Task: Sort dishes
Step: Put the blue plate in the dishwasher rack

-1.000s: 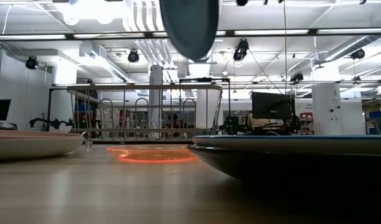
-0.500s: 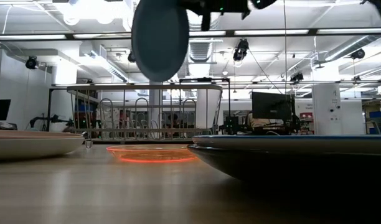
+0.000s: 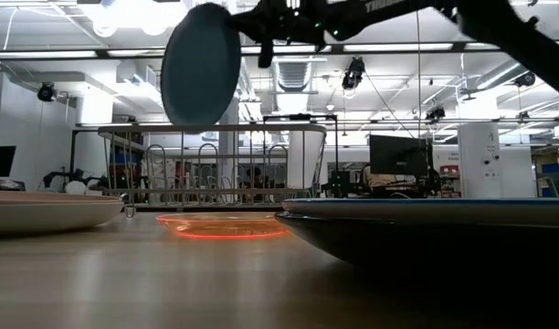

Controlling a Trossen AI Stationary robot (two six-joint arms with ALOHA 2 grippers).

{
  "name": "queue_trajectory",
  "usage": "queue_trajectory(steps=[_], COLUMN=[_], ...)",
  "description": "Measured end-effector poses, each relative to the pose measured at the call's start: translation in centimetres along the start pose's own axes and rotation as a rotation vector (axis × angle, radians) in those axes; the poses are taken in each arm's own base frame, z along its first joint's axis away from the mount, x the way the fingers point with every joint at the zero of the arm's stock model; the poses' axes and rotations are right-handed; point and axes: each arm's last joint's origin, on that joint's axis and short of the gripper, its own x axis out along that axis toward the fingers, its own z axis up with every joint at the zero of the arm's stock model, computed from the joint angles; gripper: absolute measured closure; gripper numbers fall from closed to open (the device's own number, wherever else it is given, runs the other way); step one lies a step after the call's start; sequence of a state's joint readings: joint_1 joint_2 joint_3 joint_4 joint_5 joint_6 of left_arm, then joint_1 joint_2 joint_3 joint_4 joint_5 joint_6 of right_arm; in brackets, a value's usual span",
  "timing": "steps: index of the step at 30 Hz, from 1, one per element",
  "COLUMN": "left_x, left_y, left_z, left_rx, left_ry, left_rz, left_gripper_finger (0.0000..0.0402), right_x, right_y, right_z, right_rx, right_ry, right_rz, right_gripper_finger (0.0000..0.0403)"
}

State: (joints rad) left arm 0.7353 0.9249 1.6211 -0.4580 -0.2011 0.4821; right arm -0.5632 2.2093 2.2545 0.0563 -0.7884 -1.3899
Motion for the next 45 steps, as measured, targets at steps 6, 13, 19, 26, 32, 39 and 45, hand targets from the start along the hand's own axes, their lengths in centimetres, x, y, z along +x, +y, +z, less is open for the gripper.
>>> queue_trajectory(steps=[6,13,19,26,32,39,45], left_x=[-0.2,-0.4,-0.3,-0.3,0.1,0.7,1.2], left_y=[0.1,0.1,-0.1,-0.2,-0.3,-0.6,-0.8], left_z=[0.1,0.1,-0.3,-0.5,-0.5,-0.8,-0.9], left_rx=[0.006,0.007,0.014,0.018,0.019,0.023,0.026], left_ry=[-0.003,-0.003,0.029,0.049,0.050,0.068,0.080], left_rz=[0.002,0.002,-0.016,-0.027,-0.027,-0.037,-0.044], left_gripper_finger=[0.0401,0.0401,0.0402,0.0401,0.0401,0.0401,0.0401], right_x=[1.8,3.3,3.9,3.9,3.9,4.0,4.5], right_y=[2.8,4.5,5.2,5.6,6.4,6.2,6.4], right_z=[-2.2,-1.9,-1.6,-1.8,-1.9,-1.8,-1.6], right_rx=[-0.022,-0.153,-0.167,-0.146,-0.085,-0.106,-0.125], right_ry=[-0.004,-0.035,-0.048,-0.045,-0.034,-0.034,-0.044], right_rz=[-0.002,0.007,0.018,0.038,0.096,0.074,0.055], right_gripper_finger=[0.0403,0.0403,0.0403,0.0403,0.0403,0.0403,0.0403])
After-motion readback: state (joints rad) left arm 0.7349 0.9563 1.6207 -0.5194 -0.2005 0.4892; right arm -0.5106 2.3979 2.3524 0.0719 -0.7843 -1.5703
